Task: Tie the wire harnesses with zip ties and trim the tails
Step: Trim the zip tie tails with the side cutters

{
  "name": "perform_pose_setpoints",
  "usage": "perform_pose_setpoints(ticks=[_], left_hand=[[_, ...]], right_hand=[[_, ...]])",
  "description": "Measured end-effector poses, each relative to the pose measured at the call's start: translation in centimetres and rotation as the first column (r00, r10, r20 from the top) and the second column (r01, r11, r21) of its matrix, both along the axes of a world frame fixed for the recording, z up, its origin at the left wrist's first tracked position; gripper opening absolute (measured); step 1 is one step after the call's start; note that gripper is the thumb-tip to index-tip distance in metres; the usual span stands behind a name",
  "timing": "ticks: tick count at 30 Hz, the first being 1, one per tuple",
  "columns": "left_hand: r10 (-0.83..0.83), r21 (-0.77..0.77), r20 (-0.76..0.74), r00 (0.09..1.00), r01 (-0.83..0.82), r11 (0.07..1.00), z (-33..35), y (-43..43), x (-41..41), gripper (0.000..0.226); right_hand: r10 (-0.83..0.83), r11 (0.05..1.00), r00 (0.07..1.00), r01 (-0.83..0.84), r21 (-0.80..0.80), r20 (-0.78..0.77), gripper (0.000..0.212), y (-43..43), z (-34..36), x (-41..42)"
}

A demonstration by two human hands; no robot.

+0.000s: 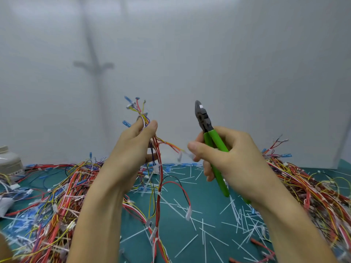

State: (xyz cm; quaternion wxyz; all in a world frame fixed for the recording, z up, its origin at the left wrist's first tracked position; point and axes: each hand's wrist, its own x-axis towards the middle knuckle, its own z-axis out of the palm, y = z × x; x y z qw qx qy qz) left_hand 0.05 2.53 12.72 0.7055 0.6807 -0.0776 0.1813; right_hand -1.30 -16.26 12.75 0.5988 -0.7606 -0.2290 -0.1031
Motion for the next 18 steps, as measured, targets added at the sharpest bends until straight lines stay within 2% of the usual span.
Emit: perform_pose_setpoints(ticks=[1, 3, 6, 7, 10, 15, 17, 18], left_hand=[[-0.002, -0.031, 0.000, 1.000, 0.002, 1.000, 0.0, -0.1, -0.1, 0.031], [-0.007, -0.064, 0.002, 1.000, 0.007, 0.998, 0.1, -0.2, 0.0, 0.024], [-0.034, -0.131, 0.000, 0.999, 0.033, 0.991, 0.3, -0.4, -0.3, 0.013], [-0.045, -0.158, 0.006, 0.999, 0.045, 0.986, 0.4, -0.5, -0.3, 0.010], [-0.092, -0.228, 0.037, 0.995, 0.098, 0.969, 0.6, -1.1, -0.6, 0.007], [-0.154, -0.276, 0.080, 0.985, 0.170, 0.946, 0.6, -2.2, -0.7, 0.006], [-0.144, -0.248, 0.054, 0.988, 0.153, 0.957, 0.6, -1.9, -0.6, 0.011], [-0.113, -0.185, 0.026, 0.993, 0.116, 0.976, 0.6, -1.6, -0.5, 0.016]], right_hand=[[0.010, 1.000, 1.000, -0.010, 0.003, 0.012, 0.017, 0.2, 0.0, -0.1], [-0.020, 0.999, 0.999, 0.022, -0.036, 0.049, 0.017, 0.6, -0.2, -0.1], [-0.163, 0.955, 0.977, 0.191, -0.227, 0.136, 0.019, 1.0, -0.8, 0.4], [-0.179, 0.948, 0.974, 0.208, -0.240, 0.137, 0.021, 1.1, -1.0, 0.5], [-0.102, 0.993, 0.994, 0.104, -0.057, 0.040, 0.027, 1.9, -1.5, 0.7], [-0.010, 0.995, 0.999, 0.006, 0.098, 0.041, 0.022, 2.9, -2.1, 0.9], [-0.001, 0.988, 0.999, -0.004, 0.153, 0.037, 0.021, 2.8, -2.2, 1.1], [0.007, 0.982, 0.999, -0.013, 0.188, 0.031, 0.021, 2.6, -2.1, 1.2]])
